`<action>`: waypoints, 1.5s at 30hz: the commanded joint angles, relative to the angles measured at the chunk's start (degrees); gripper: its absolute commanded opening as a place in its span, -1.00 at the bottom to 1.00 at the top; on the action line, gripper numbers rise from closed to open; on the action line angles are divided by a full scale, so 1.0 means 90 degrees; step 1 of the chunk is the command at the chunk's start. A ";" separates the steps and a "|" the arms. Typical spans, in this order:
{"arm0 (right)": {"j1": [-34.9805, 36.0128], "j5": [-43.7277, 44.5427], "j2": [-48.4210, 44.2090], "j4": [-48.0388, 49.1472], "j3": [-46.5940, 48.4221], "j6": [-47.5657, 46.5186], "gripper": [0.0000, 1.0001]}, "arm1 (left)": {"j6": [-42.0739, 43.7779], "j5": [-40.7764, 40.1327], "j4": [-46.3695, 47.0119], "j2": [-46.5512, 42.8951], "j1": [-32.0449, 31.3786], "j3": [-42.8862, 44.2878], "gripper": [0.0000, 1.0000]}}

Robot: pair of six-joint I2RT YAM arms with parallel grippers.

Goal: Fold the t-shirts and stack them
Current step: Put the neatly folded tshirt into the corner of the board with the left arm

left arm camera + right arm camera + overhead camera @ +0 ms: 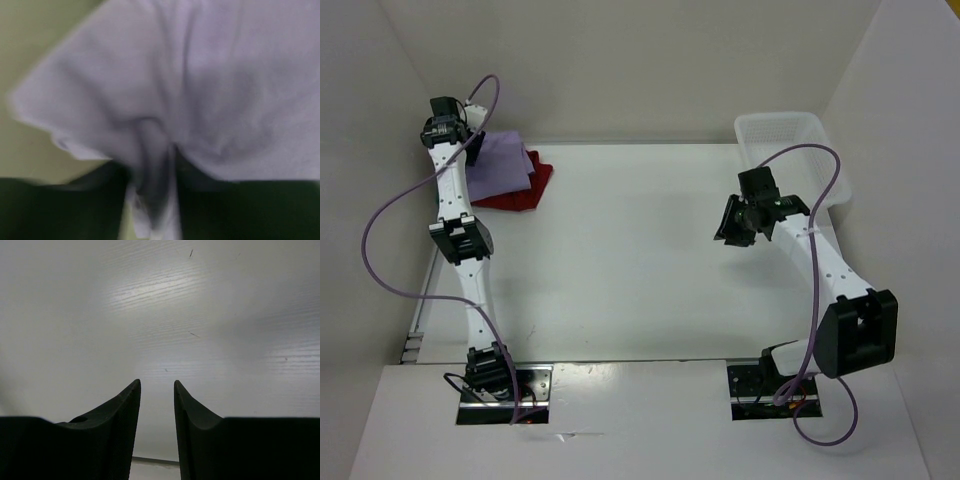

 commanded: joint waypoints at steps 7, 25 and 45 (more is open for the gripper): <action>-0.0006 -0.0332 0.0189 -0.0095 0.0454 -0.0166 -0.14 | -0.0463 -0.0743 0.0486 -0.0058 0.0226 0.0218 0.62; 0.0053 -0.0576 -0.0075 -0.0095 0.0279 -0.0166 0.04 | -0.0541 -0.0327 0.0338 -0.0928 0.0150 0.0218 0.56; 0.0404 -0.0830 0.0609 -0.0300 0.1021 -0.0049 0.11 | 0.0962 -0.3076 0.2185 0.0625 0.0128 0.0218 0.59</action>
